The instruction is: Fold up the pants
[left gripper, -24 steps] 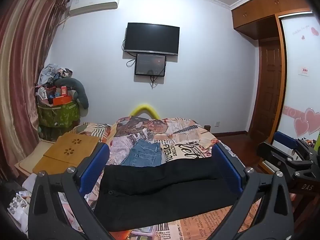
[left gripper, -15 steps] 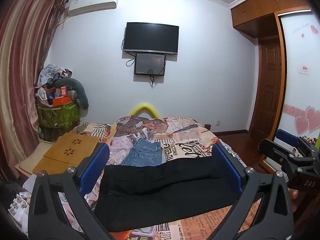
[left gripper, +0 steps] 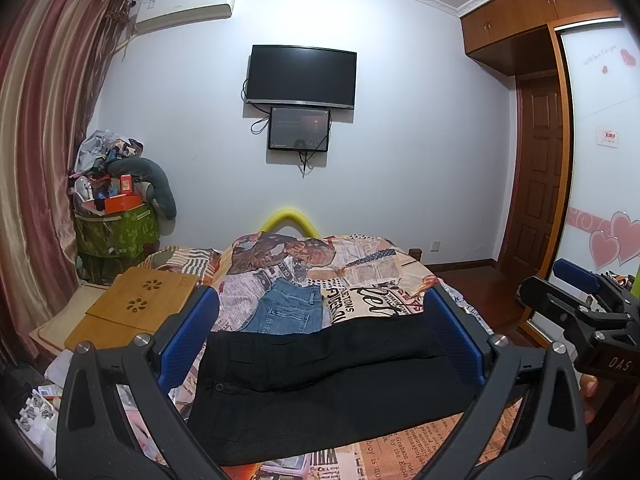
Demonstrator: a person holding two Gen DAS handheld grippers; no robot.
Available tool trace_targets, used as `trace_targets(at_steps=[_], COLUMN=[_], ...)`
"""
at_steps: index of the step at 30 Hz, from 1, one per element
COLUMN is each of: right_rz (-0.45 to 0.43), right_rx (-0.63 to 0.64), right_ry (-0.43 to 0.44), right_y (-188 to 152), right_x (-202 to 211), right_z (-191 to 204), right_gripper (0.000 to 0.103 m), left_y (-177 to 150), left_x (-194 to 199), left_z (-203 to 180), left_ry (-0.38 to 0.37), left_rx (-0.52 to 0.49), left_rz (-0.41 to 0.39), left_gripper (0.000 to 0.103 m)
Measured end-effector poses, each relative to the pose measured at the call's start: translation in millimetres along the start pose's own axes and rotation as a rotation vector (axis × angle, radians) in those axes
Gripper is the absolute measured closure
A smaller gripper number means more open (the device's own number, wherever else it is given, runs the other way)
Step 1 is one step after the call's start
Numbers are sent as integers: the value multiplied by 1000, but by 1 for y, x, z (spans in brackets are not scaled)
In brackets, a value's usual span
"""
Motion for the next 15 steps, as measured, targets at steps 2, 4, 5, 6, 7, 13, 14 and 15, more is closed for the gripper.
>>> trace_targets(at_steps=[2,4,5,6,7,13,14,15], right_rz=[1,1,1,1,0,0,1,1], right_rx=[-1,0,0,0,0,0,0,0], right_ry=[1,0,0,0,0,0,-1,0], right_y=[0,0,1,1,1,2,2,2], right_x=[0,0,0,0,0,0,1,0], right_z=[0,0,0,0,0,-1,0,-1], right_gripper=[1,1,1,1,1,1,1,1], left_y=[0,-1,-1,-1,-2,1,1,1], left_x=[0,0,0,0,0,-2,-2,-2], left_z=[1,0,0,1,1,1,1,2], left_ry=[-1,-1,-1,0,1,0,-1,-1], left_rx=[4,8,9,10,11,9,10,10], left_rz=[2,4,4,4,4,7,8,8], left_gripper=[0,0,0,0,0,0,0,0])
Point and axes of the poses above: each gripper's, at about its wrist camera, not at the fingertips, and x roughly against the way its jaws point, z to its left, y to its top, the point moved 2 cm from there along -x, roughly the way its jaws point, and after that the axes turned 2 degrees about y, right-handed, at the moved point
